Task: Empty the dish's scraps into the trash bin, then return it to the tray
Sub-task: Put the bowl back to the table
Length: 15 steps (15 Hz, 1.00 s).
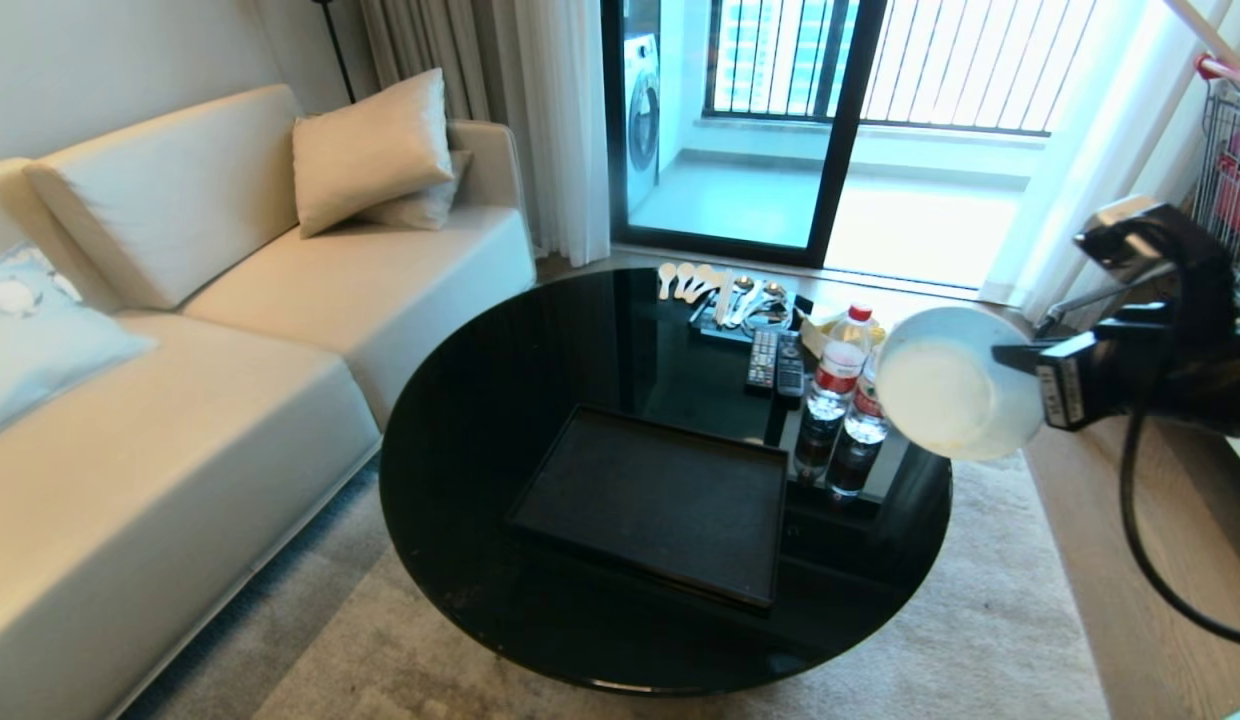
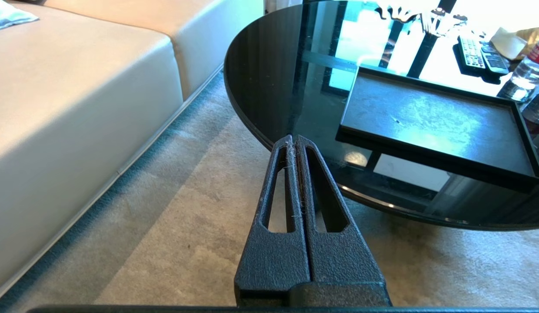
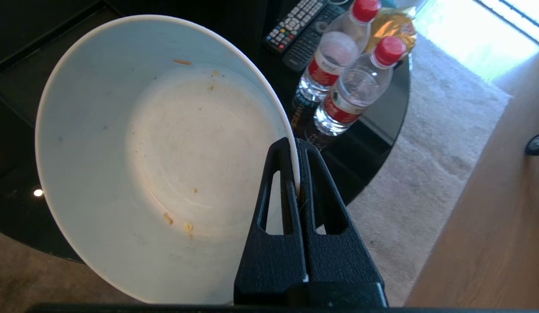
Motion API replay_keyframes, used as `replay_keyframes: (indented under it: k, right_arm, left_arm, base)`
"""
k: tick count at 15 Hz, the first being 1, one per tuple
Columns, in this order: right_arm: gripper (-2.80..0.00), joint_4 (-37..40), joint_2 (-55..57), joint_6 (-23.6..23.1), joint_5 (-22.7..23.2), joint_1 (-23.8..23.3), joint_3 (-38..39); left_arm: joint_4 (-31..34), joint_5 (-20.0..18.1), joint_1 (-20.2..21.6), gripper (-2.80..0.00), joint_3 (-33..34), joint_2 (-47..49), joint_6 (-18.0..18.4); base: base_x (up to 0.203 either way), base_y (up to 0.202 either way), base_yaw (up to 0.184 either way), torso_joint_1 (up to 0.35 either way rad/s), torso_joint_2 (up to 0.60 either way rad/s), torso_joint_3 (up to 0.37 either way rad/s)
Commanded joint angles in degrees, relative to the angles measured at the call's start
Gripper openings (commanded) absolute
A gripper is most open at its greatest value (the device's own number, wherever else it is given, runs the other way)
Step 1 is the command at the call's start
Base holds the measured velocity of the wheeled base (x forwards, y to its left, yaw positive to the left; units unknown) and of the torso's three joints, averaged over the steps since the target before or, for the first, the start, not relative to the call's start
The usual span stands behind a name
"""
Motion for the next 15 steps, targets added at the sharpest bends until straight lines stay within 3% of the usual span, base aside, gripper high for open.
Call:
replay_keyframes:
  k: [1, 4, 9, 15]
  right_arm:
    - [-2.80, -0.3, 13.5, 4.4, -2.6, 5.4, -5.0]
    - [-2.80, -0.6, 24.6, 15.0, -6.2, 10.4, -9.8]
    - [-2.80, -0.3, 39.9, 31.9, -9.8, 13.3, -17.2]
    - [-2.80, 0.3, 46.1, 40.1, -10.8, 15.7, -17.6]
  left_arm:
    - [0.0, 0.0, 0.0, -2.80, 0.0, 0.0, 0.0]
    - [0.0, 0.0, 0.0, -2.80, 0.0, 0.0, 0.0]
    - [0.0, 0.0, 0.0, -2.80, 0.0, 0.0, 0.0]
    - [0.0, 0.0, 0.0, -2.80, 0.0, 0.0, 0.0]
  base:
    - [0.000, 0.000, 0.000, 0.000, 0.00, 0.000]
    - [0.000, 0.000, 0.000, 0.000, 0.00, 0.000]
    - [0.000, 0.000, 0.000, 0.000, 0.00, 0.000]
    - [0.000, 0.000, 0.000, 0.000, 0.00, 0.000]
